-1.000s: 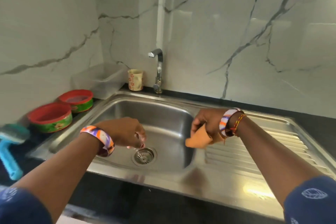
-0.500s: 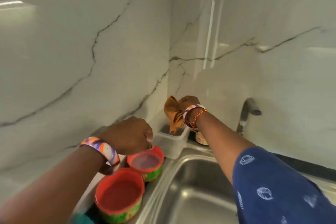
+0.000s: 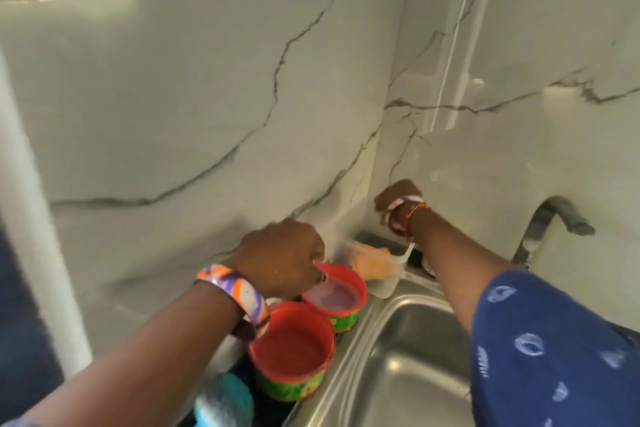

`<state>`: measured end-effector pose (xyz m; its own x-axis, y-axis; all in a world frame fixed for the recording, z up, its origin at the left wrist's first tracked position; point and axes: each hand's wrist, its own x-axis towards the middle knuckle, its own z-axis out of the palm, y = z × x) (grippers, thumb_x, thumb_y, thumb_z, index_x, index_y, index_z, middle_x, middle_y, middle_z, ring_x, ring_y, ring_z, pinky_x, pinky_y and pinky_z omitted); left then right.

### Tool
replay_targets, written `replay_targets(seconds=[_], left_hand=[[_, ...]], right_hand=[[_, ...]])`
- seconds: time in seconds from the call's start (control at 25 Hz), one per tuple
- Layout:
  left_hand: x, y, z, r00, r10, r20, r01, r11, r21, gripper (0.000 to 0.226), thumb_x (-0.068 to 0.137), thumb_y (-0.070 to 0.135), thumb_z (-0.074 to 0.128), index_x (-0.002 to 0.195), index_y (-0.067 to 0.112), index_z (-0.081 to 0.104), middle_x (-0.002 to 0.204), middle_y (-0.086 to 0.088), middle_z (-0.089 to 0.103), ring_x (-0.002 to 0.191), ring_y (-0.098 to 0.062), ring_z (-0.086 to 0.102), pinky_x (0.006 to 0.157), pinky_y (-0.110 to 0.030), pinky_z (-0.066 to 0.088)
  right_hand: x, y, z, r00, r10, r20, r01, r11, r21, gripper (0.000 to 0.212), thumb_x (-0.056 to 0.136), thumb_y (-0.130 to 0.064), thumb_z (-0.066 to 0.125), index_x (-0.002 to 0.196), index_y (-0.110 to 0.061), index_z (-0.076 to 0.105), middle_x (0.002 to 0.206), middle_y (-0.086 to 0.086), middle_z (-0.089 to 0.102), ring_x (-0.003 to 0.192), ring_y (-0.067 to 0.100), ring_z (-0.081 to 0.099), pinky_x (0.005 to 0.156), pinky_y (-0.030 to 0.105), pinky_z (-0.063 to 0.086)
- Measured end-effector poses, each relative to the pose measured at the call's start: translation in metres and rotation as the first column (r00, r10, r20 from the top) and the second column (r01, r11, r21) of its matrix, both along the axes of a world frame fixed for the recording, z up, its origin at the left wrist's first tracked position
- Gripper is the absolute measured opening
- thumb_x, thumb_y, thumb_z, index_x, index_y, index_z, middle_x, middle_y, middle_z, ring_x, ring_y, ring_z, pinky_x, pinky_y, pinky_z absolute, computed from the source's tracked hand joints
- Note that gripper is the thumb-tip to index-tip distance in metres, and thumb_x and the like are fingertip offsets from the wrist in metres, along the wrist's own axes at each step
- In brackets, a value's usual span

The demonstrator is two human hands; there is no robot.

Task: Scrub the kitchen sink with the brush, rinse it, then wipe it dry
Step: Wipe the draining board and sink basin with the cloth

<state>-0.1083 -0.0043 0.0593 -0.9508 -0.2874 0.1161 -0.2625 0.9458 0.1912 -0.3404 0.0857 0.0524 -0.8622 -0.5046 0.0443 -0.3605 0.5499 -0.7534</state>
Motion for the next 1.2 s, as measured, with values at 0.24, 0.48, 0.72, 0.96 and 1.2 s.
replay_targets(seconds=[0.24, 0.48, 0.72, 0.96, 1.2], left_hand=[[0.081, 0.021, 0.018, 0.995, 0.097, -0.038, -0.093, 0.991, 0.094, 0.032, 0.088, 0.033, 0.062, 0.118, 0.022, 0.065, 0.123, 0.003, 0.061, 0.115, -0.016, 0.054, 0.096, -0.025, 0.042], [0.172, 0.039, -0.058, 0.936, 0.301, 0.183, -0.305, 0.952, -0.007, 0.031, 0.092, 0.033, 0.051, 0.111, 0.015, 0.068, 0.114, -0.005, 0.067, 0.100, -0.022, 0.063, 0.089, -0.029, 0.050], [0.234, 0.074, -0.114, 0.891, 0.351, 0.288, -0.400, 0.907, 0.132, 0.024, 0.094, 0.035, 0.051, 0.099, 0.020, 0.069, 0.079, 0.004, 0.062, 0.075, -0.012, 0.065, 0.066, -0.020, 0.051], [0.190, 0.092, -0.090, 0.900, 0.428, -0.083, -0.225, 0.618, 0.753, 0.026, 0.099, 0.024, 0.045, 0.093, 0.005, 0.062, 0.072, -0.007, 0.056, 0.059, -0.018, 0.051, 0.055, -0.028, 0.052], [0.098, 0.061, -0.072, 0.826, 0.563, -0.023, -0.365, 0.565, 0.740, 0.025, 0.093, 0.017, 0.055, 0.071, 0.005, 0.058, 0.059, -0.006, 0.050, 0.045, -0.013, 0.046, 0.040, -0.018, 0.037]], right_hand=[[0.172, 0.049, 0.022, 0.897, 0.441, -0.033, -0.441, 0.883, -0.163, 0.025, 0.085, 0.003, 0.059, 0.064, -0.010, 0.062, 0.054, 0.003, 0.061, 0.040, 0.009, 0.057, 0.037, 0.017, 0.046], [0.321, 0.059, -0.097, 0.730, 0.682, -0.037, -0.518, 0.588, 0.622, 0.048, 0.092, -0.044, 0.050, 0.115, -0.003, 0.057, 0.111, 0.020, 0.061, 0.104, 0.034, 0.060, 0.080, 0.032, 0.047], [0.340, 0.053, -0.123, 0.849, 0.522, -0.075, -0.437, 0.776, 0.456, 0.032, 0.097, -0.015, 0.040, 0.123, 0.001, 0.050, 0.120, 0.018, 0.058, 0.107, 0.031, 0.059, 0.092, 0.038, 0.047], [0.338, 0.068, -0.107, 0.849, 0.370, 0.378, -0.177, 0.873, -0.455, 0.023, 0.099, -0.010, 0.039, 0.120, -0.012, 0.048, 0.094, 0.003, 0.057, 0.064, 0.005, 0.051, 0.045, 0.012, 0.042], [0.306, 0.063, -0.090, 0.856, 0.374, 0.356, -0.183, 0.864, -0.468, 0.033, 0.093, 0.010, 0.035, 0.084, -0.019, 0.048, 0.089, 0.011, 0.059, 0.059, 0.003, 0.055, 0.038, 0.007, 0.034]])
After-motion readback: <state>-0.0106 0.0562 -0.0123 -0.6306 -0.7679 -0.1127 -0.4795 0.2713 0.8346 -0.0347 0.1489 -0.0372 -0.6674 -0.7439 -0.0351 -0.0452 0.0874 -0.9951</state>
